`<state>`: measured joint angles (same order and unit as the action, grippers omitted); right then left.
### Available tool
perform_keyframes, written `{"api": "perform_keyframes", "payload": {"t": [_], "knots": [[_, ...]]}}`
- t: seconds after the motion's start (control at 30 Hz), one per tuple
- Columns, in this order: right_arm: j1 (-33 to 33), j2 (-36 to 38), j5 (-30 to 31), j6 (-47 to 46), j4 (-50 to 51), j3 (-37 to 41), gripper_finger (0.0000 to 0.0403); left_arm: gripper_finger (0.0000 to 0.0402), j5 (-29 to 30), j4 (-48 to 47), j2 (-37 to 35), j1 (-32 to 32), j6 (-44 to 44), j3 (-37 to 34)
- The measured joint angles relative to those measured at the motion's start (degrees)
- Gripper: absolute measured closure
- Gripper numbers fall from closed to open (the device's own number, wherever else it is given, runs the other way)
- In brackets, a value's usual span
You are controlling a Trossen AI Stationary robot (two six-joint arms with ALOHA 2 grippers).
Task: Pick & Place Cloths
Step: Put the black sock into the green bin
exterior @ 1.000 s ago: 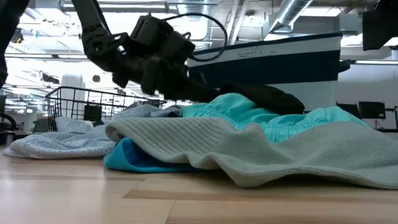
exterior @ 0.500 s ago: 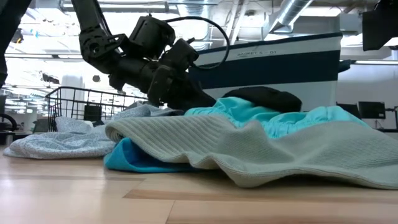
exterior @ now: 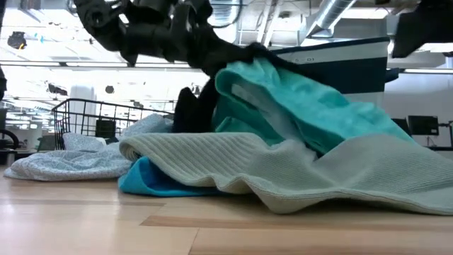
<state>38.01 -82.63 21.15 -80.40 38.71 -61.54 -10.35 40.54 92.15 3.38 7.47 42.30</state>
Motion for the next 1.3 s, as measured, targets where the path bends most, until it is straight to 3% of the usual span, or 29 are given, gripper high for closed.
{"api": "perform_keyframes", "payload": {"t": [0.27,0.4,0.63,0.83,1.0,1.13,1.3], "knots": [[-6.3,0.0,15.7,12.4,0.1,0.0,0.0077,0.04,0.1,-1.4,-7.2,2.0,-0.4,0.0],[-12.1,-0.6,18.4,17.6,0.2,0.0,0.0077,0.04,0.1,-1.3,-9.4,2.2,-0.8,0.0],[-20.8,-7.9,16.8,21.0,-1.8,0.0,0.0077,0.04,0.1,-1.3,-12.2,2.2,-2.9,0.0],[-24.8,-18.6,6.0,25.4,-7.8,0.0,0.0077,0.04,0.6,-0.8,-14.8,2.2,-3.4,0.1],[-25.0,-23.3,-0.5,26.9,-11.8,-0.1,0.0077,0.04,3.6,-1.0,-18.6,2.7,-1.3,0.0],[-24.8,-22.4,-1.5,27.4,-11.5,0.0,0.0077,0.04,3.8,-2.2,-21.4,4.3,-0.6,0.0],[-25.3,-14.0,-2.4,32.5,-10.1,0.1,0.0077,0.04,3.8,-4.9,-22.7,6.3,-0.7,0.0]]}}
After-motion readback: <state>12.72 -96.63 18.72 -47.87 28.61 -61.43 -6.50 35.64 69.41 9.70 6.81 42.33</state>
